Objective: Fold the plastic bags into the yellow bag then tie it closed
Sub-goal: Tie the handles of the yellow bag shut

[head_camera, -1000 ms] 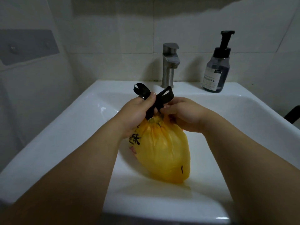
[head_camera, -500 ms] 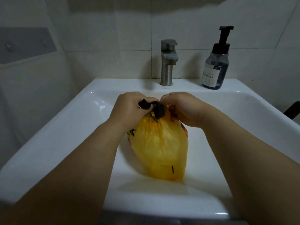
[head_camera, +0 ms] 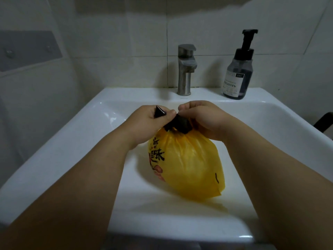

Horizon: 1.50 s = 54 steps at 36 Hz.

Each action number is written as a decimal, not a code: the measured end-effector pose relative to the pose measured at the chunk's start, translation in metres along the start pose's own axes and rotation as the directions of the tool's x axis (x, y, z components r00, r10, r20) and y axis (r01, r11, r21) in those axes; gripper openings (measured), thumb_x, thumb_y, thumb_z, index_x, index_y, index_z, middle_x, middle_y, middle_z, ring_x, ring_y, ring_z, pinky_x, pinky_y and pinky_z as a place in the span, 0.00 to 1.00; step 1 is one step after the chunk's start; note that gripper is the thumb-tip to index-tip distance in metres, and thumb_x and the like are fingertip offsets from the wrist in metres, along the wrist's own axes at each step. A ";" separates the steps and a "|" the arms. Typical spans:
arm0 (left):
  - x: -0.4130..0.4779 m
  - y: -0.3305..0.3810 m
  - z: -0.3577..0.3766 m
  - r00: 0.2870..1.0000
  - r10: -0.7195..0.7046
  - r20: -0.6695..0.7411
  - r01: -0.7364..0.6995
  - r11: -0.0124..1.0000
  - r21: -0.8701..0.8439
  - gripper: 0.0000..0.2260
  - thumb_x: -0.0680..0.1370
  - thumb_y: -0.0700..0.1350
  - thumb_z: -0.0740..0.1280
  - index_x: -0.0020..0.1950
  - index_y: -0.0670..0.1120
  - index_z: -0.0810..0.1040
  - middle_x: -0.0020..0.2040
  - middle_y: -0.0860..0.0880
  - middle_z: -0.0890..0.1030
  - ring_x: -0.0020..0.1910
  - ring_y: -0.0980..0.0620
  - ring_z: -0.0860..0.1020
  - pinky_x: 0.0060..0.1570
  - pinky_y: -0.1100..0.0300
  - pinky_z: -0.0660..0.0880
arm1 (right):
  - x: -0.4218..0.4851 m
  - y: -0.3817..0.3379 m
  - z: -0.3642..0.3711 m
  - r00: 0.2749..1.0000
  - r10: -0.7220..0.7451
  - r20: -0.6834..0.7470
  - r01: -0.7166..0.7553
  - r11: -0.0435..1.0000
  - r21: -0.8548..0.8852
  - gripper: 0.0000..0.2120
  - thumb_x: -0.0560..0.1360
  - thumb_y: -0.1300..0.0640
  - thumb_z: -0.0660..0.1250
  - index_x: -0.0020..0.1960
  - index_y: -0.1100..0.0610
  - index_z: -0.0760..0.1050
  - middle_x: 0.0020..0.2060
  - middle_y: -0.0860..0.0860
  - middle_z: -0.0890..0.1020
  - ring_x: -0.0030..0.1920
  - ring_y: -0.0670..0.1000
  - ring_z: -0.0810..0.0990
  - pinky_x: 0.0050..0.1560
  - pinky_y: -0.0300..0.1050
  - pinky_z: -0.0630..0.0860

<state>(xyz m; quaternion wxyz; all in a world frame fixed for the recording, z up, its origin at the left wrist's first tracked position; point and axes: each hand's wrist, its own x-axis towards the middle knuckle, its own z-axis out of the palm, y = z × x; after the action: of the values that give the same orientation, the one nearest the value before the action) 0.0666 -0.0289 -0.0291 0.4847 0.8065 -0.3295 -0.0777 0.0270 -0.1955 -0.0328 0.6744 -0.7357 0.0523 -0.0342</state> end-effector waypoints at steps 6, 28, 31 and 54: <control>0.002 -0.003 -0.001 0.990 0.049 -0.134 -0.057 0.997 -0.058 0.07 0.74 0.40 0.73 0.39 0.52 0.83 0.36 0.58 0.83 0.40 0.63 0.81 0.41 0.72 0.75 | -0.003 -0.004 0.002 0.999 -0.043 0.005 0.043 0.998 -0.048 0.06 0.76 0.63 0.65 0.43 0.55 0.76 0.38 0.52 0.78 0.39 0.50 0.75 0.41 0.43 0.73; 0.007 -0.010 0.010 0.661 0.587 -0.468 -0.324 0.785 0.528 0.08 0.71 0.40 0.69 0.46 0.39 0.85 0.44 0.42 0.83 0.44 0.57 0.76 0.51 0.78 0.68 | -0.010 -0.011 0.012 0.982 0.082 0.169 -0.091 0.995 0.047 0.07 0.79 0.62 0.62 0.52 0.63 0.78 0.41 0.58 0.79 0.39 0.51 0.78 0.42 0.44 0.79; 0.007 -0.009 0.010 0.693 0.541 -0.476 -0.312 0.821 0.477 0.08 0.71 0.37 0.71 0.49 0.39 0.85 0.46 0.47 0.81 0.46 0.55 0.76 0.52 0.81 0.67 | -0.007 -0.010 0.013 0.997 0.019 0.069 -0.023 0.998 0.055 0.10 0.80 0.59 0.60 0.56 0.63 0.75 0.44 0.58 0.78 0.41 0.54 0.79 0.44 0.46 0.80; 0.011 -0.025 -0.012 0.799 -0.140 -0.584 0.160 0.987 -0.018 0.11 0.80 0.51 0.65 0.42 0.48 0.82 0.33 0.51 0.77 0.35 0.49 0.75 0.42 0.56 0.73 | 0.001 -0.008 -0.010 0.906 0.146 -0.398 -0.222 0.963 -0.152 0.12 0.80 0.65 0.56 0.37 0.57 0.66 0.45 0.57 0.72 0.39 0.52 0.73 0.53 0.51 0.78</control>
<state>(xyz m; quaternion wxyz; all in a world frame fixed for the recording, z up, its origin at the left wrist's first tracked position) 0.0922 -0.0192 -0.0413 0.5417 0.8225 -0.1014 0.1408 0.0274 -0.2052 -0.0240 0.5767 -0.7684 0.2554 -0.1078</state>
